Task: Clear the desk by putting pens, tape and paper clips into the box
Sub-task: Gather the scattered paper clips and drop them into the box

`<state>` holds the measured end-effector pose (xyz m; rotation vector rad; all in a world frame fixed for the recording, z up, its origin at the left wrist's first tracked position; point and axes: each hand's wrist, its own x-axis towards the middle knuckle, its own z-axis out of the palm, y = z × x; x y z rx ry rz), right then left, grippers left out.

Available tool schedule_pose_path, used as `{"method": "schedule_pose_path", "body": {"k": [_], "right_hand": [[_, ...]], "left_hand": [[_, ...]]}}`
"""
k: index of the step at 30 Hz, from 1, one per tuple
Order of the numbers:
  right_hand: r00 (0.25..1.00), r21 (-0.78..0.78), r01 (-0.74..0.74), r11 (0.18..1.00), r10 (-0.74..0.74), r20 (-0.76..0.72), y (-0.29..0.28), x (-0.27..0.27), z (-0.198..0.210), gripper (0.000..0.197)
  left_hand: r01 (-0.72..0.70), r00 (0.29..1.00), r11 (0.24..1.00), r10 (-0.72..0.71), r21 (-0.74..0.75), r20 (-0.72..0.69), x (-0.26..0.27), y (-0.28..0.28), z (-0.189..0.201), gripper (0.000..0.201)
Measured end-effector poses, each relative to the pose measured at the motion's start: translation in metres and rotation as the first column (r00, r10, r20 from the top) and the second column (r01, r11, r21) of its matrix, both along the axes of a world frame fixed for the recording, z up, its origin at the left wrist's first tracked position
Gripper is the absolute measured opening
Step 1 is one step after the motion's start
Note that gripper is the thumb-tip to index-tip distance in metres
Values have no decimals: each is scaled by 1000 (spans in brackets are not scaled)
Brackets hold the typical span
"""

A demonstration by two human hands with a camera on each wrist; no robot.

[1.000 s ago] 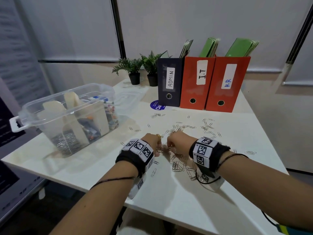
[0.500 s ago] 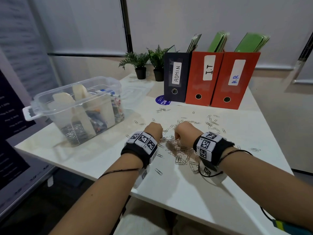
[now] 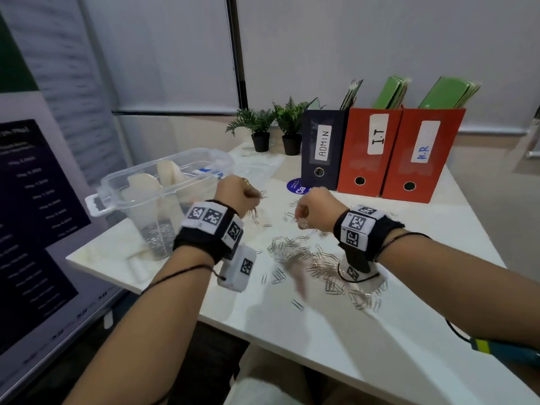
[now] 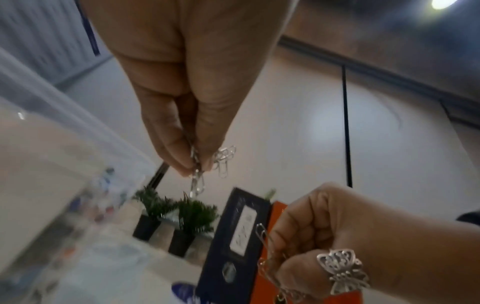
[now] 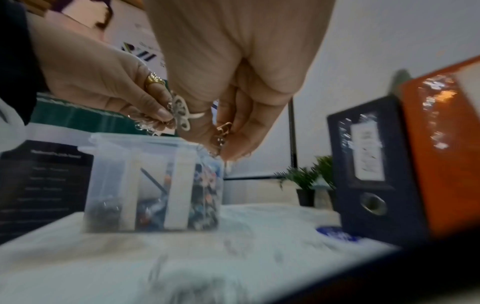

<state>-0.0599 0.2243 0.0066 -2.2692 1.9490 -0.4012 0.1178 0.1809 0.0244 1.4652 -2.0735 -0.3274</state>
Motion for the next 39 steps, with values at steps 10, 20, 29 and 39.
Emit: {"method": "schedule_pose_path", "body": {"k": [10, 20, 29, 39], "right_hand": [[950, -253, -253, 934, 289, 115, -68, 163, 96, 20], [920, 26, -344, 939, 331, 212, -128, 261, 70, 21], [926, 14, -373, 928, 371, 73, -135, 256, 65, 35], [912, -170, -371, 913, 393, 119, -98, 195, 71, 32]], "left_hand": [[-478, 872, 872, 457, -102, -177, 144, -23, 66, 19], [-573, 819, 816, 566, 70, 96, 192, -55, 44, 14], [-532, 843, 844, 519, 76, 139, 191, -70, 36, 32], [-430, 902, 887, 416, -170, -114, 158, -35, 42, 25]]}}
